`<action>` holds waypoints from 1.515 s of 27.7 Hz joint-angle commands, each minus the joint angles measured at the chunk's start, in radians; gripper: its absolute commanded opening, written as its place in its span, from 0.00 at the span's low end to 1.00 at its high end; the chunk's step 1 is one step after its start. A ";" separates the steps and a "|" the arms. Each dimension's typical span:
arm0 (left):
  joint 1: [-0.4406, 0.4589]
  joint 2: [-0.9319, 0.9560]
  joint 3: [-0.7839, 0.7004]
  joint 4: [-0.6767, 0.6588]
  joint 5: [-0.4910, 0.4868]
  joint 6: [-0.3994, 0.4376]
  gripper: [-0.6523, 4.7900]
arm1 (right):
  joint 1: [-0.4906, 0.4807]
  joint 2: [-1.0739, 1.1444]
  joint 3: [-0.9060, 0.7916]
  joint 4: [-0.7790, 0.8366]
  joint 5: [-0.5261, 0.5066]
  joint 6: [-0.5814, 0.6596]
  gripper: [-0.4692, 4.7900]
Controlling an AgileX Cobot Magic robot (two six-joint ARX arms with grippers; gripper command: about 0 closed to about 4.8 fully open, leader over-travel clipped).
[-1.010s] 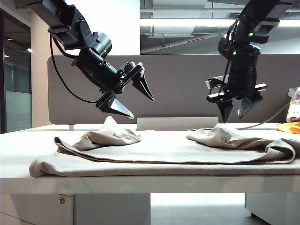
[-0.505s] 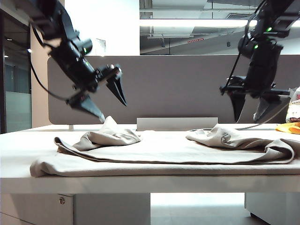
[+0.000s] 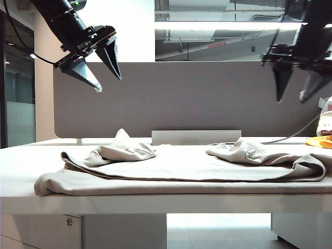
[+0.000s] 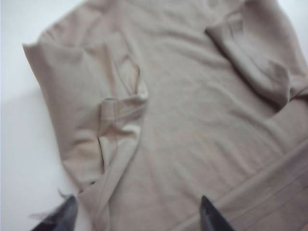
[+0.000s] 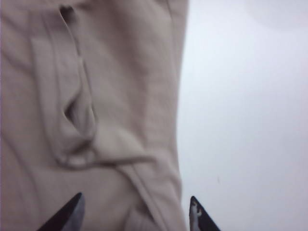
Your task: Fold the bottom side of the T-shirt horizontally towards the center, about one-third of the way, then fold the sleeve back towards the center, creating a straight line along the edge of the T-shirt, and finally fold the bottom of the T-shirt up towards the top, creating a neat rectangle.
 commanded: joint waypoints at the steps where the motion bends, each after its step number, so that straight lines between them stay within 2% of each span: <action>1: 0.000 -0.084 -0.145 0.089 -0.014 0.016 0.55 | -0.023 -0.106 -0.152 0.098 -0.029 0.025 0.61; 2: 0.000 -0.130 -0.226 0.149 -0.014 0.010 0.55 | -0.029 -0.139 -0.203 0.123 -0.043 0.028 0.61; 5: 0.000 -0.313 -0.546 0.389 -0.014 -0.075 0.55 | -0.042 -0.219 -0.333 0.179 -0.056 0.031 0.61; 7: 0.000 -0.401 -0.703 0.470 -0.013 -0.097 0.55 | -0.042 -0.260 -0.397 0.205 -0.061 0.030 0.61; 13: -0.001 -0.571 -0.977 0.564 -0.010 -0.129 0.55 | -0.043 -0.393 -0.610 0.302 -0.083 0.032 0.61; 17: -0.002 -0.634 -1.049 0.567 -0.006 -0.143 0.55 | -0.069 -0.502 -0.789 0.395 -0.108 0.059 0.61; 21: -0.014 -0.692 -1.151 0.571 -0.011 -0.144 0.55 | -0.112 -0.552 -0.900 0.406 -0.147 0.057 0.61; 23: -0.024 -0.705 -1.209 0.587 -0.010 -0.152 0.56 | -0.125 -0.552 -0.924 0.409 -0.185 0.057 0.61; 28: -0.077 -0.707 -1.295 0.636 -0.006 -0.204 0.58 | -0.133 -0.552 -0.937 0.386 -0.188 0.023 0.61; 34: -0.079 -0.707 -1.302 0.601 -0.035 -0.206 0.81 | -0.177 -0.564 -0.939 0.339 -0.188 -0.028 0.61; 42: -0.080 -0.706 -1.342 0.627 -0.074 -0.214 0.81 | -0.260 -0.573 -0.961 0.331 -0.238 -0.042 0.61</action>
